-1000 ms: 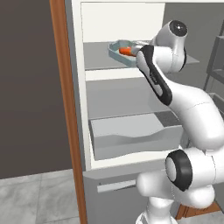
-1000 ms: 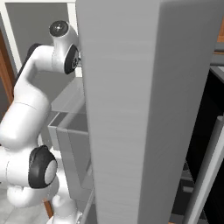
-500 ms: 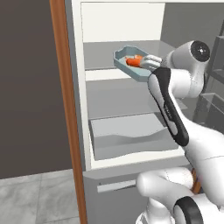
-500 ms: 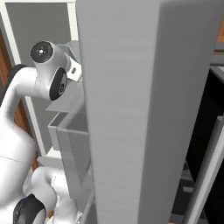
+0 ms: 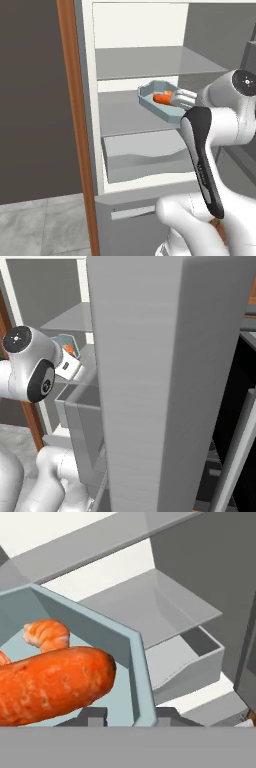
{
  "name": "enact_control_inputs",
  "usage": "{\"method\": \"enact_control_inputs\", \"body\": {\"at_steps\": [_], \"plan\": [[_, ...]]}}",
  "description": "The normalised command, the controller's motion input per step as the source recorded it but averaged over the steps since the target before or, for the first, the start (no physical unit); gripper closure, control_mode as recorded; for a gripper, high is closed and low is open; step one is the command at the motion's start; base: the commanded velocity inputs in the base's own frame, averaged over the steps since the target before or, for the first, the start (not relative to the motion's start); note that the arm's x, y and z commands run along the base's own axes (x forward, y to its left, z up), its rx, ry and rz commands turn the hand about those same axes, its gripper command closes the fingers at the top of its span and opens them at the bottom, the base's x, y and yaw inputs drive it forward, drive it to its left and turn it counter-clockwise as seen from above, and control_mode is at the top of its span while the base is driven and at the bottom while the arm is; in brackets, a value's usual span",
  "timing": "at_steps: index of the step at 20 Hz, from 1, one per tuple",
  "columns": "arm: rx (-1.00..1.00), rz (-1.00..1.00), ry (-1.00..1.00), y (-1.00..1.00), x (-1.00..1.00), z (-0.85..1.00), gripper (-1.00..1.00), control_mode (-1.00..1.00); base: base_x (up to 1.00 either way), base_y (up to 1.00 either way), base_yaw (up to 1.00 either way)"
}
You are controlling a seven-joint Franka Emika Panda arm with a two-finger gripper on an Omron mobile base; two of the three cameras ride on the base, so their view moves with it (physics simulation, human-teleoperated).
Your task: Place the tupperware containing the shrimp and carrot meal in the microwave. Close the microwave door and press the start button to reheat the meal.
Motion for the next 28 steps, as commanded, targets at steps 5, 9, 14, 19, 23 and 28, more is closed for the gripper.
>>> {"method": "enact_control_inputs", "body": {"at_steps": [5, 9, 14, 19, 23, 28], "plan": [[0.07, -0.07, -0.03, -0.39, -0.80, -0.46, 1.00, -1.00, 0.00, 0.00, 0.00], [0.03, -0.02, -0.02, -0.14, -0.04, 0.00, 1.00, -1.00, 0.00, 0.00, 0.00], [0.00, 0.00, 0.00, 0.00, 0.00, 0.00, 1.00, -1.00, 0.00, 0.00, 0.00], [0.00, 0.00, 0.00, 0.00, 0.00, 0.00, 1.00, -1.00, 0.00, 0.00, 0.00], [0.00, 0.00, 0.00, 0.00, -0.29, 0.00, 1.00, -1.00, 0.00, 0.00, 0.00], [0.00, 0.02, 0.00, 0.00, -0.69, 0.00, 1.00, -1.00, 0.00, 0.00, 0.00]]}}
